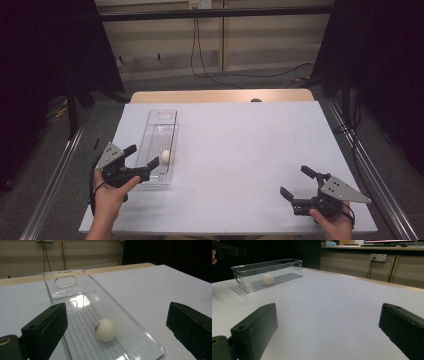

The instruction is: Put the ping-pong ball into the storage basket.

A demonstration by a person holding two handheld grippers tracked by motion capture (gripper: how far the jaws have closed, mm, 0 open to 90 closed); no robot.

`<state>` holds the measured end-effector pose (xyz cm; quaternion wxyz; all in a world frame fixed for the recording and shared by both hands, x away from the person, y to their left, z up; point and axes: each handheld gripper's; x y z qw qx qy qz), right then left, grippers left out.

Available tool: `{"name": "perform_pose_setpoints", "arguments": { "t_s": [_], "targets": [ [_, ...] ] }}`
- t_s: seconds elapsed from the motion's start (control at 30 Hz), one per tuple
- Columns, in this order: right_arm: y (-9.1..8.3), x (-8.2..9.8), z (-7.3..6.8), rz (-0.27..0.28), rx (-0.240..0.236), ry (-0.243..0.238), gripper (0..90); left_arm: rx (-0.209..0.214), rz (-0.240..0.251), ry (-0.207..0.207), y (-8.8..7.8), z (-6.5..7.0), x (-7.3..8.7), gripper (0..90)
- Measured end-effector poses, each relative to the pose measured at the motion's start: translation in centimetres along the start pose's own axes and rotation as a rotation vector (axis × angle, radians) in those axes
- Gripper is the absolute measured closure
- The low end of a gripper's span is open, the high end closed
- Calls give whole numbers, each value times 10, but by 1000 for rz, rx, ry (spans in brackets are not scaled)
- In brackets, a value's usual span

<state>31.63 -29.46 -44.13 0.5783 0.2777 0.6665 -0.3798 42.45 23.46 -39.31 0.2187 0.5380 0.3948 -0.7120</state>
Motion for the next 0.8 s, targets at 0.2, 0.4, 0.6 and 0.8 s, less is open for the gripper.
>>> {"name": "perform_pose_setpoints", "arguments": {
  "t_s": [0.2, 0.4, 0.6, 0.8],
  "targets": [
    [0, 0, 0, 1, 1, -3, 14, 3, 5, -2, -4, 2, 5, 38],
    [0, 0, 0, 2, 1, 0, 14, -3, 10, 1, -7, 5, 10, 32],
    [-1, 0, 0, 2, 2, -2, 14, 1, 15, 1, -11, 8, 17, 32],
    [-1, 0, 1, -2, 9, 2, 14, 2, 18, 16, -14, 9, 22, 31]
  ]
}}
Point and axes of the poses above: each handheld gripper's, and its own axes: y roughly forward along the jaws, x roughly out of its underside, z roughly to its right
